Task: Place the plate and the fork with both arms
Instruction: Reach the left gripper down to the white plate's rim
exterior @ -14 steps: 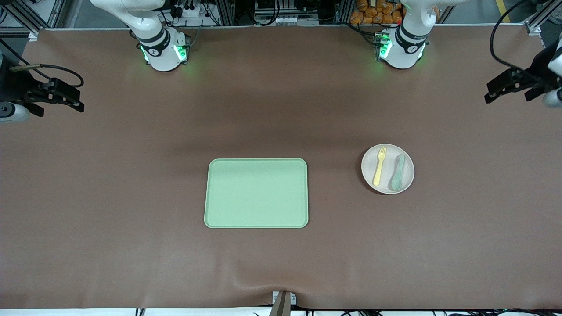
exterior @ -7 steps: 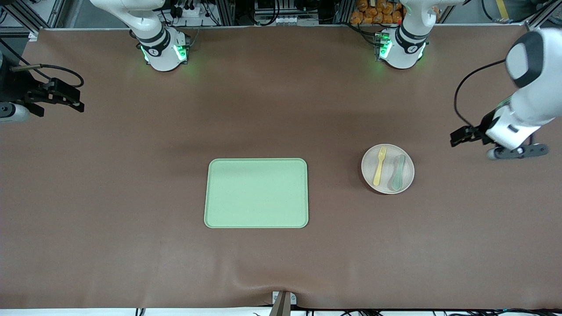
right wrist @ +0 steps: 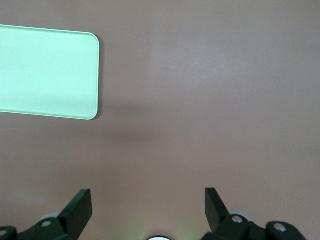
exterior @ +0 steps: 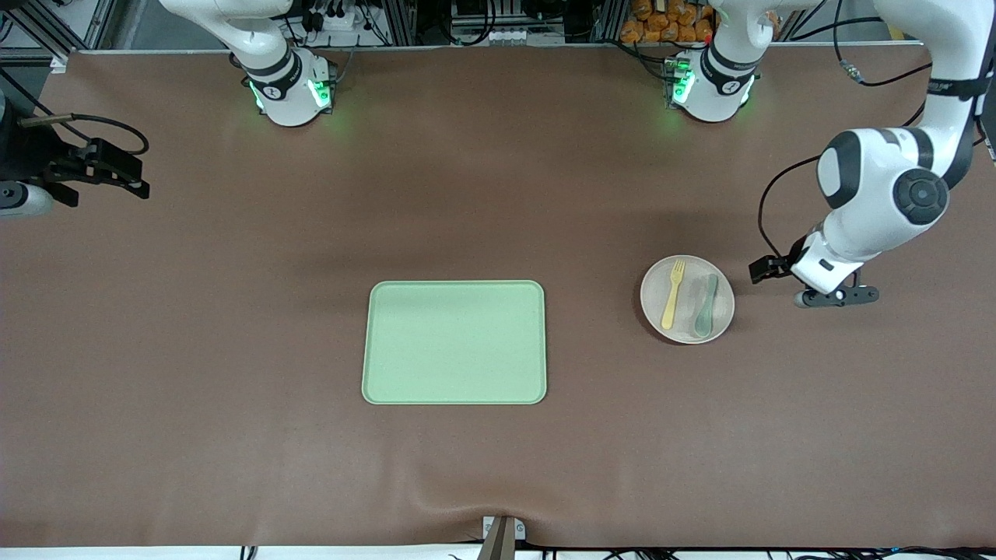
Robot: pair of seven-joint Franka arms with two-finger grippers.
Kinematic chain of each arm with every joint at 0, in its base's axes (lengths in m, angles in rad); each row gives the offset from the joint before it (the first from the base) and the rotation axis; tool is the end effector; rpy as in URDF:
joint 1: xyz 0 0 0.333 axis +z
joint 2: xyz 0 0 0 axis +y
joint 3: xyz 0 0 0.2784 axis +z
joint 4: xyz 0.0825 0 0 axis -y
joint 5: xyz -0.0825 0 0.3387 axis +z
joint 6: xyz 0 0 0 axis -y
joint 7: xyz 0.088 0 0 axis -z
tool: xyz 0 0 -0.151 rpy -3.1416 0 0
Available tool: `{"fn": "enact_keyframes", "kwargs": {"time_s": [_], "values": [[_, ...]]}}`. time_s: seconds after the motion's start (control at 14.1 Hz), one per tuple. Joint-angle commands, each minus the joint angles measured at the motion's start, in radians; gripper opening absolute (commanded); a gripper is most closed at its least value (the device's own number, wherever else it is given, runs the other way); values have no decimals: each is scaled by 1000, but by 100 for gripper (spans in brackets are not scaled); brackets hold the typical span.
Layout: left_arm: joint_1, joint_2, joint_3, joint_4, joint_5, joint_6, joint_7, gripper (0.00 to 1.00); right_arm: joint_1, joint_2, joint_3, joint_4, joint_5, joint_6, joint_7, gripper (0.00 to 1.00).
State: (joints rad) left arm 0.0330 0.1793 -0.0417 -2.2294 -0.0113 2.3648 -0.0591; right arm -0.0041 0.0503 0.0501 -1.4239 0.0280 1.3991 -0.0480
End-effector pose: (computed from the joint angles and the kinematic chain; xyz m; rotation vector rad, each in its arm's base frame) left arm 0.5000 -0.0052 0.2410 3.1258 0.0925 -0.0692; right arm 0.5012 0.0270 0.5646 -3.1054 -0.1519 0.1166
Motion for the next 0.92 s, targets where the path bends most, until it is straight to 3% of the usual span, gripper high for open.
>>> {"fn": "enact_keyframes", "kwargs": {"time_s": [0.0, 0.07, 0.14, 0.28, 0.64, 0.85], "values": [[-1, 52, -9, -10, -53, 63, 18, 100, -8, -3, 2, 3, 10, -8, -13, 100], [-2, 74, -18, -9, -58, 85, 18, 98, -8, -3, 2, 3, 10, -9, -13, 100], [4, 95, -41, -9, -64, 114, 18, 85, -8, -3, 2, 3, 10, -9, -13, 100], [7, 133, -49, -6, -93, 149, 18, 71, -8, -3, 2, 3, 10, -9, -13, 100], [8, 172, -49, 1, -124, 175, 18, 66, -8, -3, 2, 3, 10, -9, -13, 100], [11, 187, -50, 2, -127, 180, 18, 59, -8, -3, 2, 3, 12, -9, -13, 100]]}}
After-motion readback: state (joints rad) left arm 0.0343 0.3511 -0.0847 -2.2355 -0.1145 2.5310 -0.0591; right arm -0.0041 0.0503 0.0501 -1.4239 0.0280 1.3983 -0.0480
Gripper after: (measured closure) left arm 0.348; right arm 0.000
